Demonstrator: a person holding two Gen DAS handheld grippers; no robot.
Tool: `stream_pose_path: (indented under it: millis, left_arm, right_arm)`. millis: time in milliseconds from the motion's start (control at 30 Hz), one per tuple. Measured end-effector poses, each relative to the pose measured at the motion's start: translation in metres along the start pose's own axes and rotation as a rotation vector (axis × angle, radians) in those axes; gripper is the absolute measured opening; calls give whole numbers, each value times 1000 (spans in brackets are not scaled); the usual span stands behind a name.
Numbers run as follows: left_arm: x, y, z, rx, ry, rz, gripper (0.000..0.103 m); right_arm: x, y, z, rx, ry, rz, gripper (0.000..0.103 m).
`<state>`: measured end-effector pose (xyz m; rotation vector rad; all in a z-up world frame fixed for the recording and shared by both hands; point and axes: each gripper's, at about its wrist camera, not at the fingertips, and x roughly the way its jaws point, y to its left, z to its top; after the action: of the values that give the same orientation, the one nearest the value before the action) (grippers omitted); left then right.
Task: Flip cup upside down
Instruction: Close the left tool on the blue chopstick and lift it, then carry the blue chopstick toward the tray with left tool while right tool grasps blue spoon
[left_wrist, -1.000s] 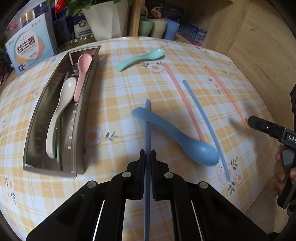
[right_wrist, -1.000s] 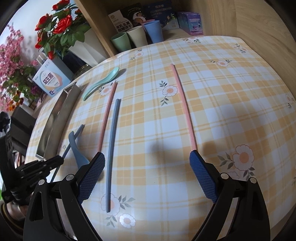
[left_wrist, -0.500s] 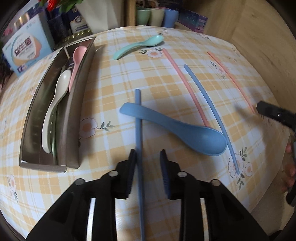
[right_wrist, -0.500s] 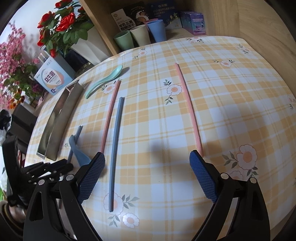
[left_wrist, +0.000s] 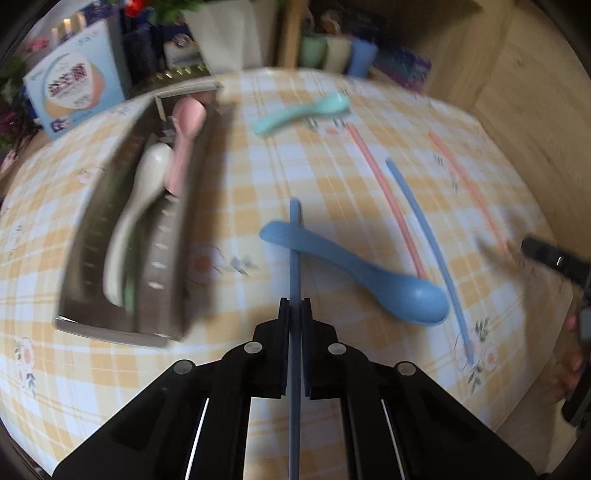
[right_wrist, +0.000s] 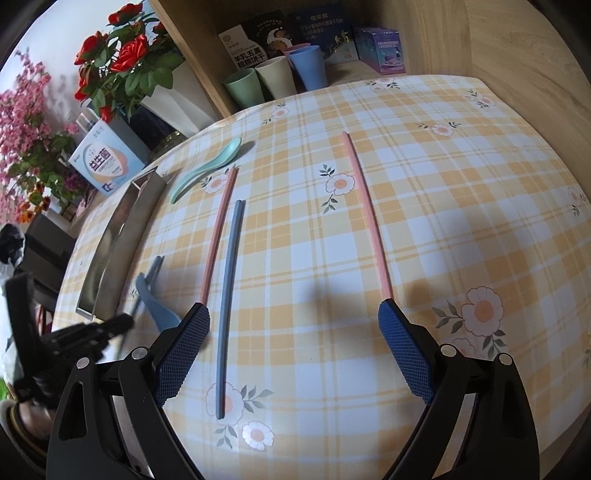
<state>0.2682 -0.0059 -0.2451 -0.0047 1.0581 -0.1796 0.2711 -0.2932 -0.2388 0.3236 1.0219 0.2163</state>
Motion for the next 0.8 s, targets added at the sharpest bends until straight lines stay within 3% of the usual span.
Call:
stream_pose_path:
  millis: [167,700,767,800]
  left_arm:
    - [-25,15,19,-59,-85,7,5]
    - [-52,27,33,-87,-150,-25,6]
    - [-58,35,37,-95,-167,-21,6]
    - [-60,38,39,-96,-172,-20,6]
  right_arm:
    - [1,0,0,4,3,2,90]
    - [17,32,1,-115,48,44,89]
    - [22,45,5,-158,60,59,87]
    - [26,55,7,-194,68,68,80]
